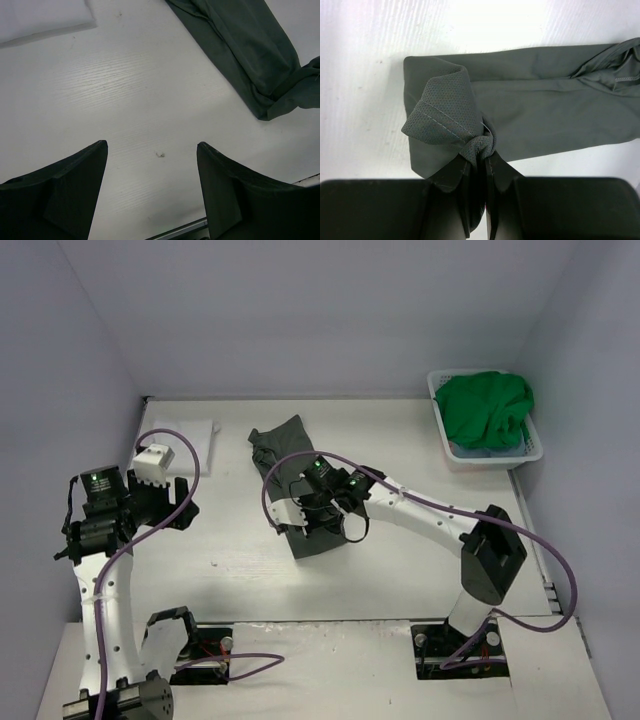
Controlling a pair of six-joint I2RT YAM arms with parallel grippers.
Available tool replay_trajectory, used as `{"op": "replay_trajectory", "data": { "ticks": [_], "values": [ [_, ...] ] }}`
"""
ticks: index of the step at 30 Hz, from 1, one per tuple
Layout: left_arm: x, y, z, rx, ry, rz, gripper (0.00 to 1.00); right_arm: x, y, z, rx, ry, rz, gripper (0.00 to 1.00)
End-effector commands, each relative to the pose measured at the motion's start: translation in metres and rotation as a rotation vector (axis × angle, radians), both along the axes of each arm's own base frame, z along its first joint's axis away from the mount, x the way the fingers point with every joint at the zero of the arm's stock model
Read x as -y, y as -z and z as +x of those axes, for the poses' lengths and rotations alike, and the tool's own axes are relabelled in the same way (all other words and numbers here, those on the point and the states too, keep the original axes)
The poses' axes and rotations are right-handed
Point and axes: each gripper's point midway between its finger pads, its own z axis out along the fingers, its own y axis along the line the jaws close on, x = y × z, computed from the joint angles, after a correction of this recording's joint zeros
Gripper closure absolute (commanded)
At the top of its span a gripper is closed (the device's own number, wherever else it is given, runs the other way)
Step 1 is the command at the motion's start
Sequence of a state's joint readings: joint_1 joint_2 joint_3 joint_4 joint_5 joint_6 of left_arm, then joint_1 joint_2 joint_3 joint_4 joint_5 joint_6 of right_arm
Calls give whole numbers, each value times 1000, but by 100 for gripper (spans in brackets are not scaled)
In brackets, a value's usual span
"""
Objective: Fold and stack the t-shirts
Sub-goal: Fold the folded rectangular tshirt in 1/3 of the way
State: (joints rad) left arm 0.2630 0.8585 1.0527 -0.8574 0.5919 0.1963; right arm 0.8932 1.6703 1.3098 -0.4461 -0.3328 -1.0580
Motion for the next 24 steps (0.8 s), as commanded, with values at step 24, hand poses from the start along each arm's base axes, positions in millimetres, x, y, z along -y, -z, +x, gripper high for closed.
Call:
{"op": "replay_trajectory", "data": {
  "ticks": [24],
  "values": [
    [6,-17,12,62,32,-81,33,-37,18,119,68,-22,36,87]
  ]
}}
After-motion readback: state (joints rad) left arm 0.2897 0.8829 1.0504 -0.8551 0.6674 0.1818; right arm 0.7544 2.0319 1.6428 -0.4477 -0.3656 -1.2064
